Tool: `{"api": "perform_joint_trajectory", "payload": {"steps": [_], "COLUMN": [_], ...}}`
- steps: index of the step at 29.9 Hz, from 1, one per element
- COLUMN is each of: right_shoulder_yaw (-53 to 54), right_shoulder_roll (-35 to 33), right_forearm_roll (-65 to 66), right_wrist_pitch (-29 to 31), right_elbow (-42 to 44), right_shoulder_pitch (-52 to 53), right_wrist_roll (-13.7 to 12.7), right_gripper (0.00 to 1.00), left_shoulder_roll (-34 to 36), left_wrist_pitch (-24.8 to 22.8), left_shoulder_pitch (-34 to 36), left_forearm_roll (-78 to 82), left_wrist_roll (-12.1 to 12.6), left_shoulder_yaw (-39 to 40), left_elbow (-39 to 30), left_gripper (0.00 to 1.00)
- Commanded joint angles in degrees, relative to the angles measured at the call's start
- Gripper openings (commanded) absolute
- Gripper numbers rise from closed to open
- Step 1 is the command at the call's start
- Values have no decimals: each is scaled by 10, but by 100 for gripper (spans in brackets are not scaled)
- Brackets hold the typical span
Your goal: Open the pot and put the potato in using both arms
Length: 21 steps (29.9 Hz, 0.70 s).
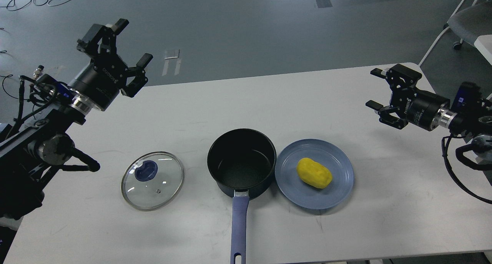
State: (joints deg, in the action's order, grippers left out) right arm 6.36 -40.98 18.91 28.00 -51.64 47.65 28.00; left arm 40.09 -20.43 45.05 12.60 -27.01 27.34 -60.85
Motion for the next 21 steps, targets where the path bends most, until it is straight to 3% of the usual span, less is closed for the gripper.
{"api": "perform_joint_trajectory", "payload": {"steps": [1,6,9,15,21], "right_shoulder_yaw": [-48,-157,-275,-407,-518], "right_shoulder_roll": [-55,-80,-68,39,163], "right_forearm_roll": [130,243,320,386,450], "right_wrist_pitch": [0,0,0,0,0], "right_elbow": [-70,-131,-172,-202,-197], "right_shoulder_pitch": [74,215,340,459,474], "right_wrist_roll": [0,0,0,0,0], "right_gripper": [99,99,99,99,99], "left_shoulder_roll": [-15,-21,-22,-17,-15], "left_wrist_pitch": [-1,-1,-1,-1,-1], "left_shoulder_pitch": [-1,-1,-1,-1,-1], "left_forearm_roll": [1,1,1,1,0], "left_wrist_roll": [0,2,1,1,1], "left_shoulder_yaw": [1,3,3,4,14], "left_elbow": [4,4,4,4,3], "left_gripper": [98,98,98,98,98]}}
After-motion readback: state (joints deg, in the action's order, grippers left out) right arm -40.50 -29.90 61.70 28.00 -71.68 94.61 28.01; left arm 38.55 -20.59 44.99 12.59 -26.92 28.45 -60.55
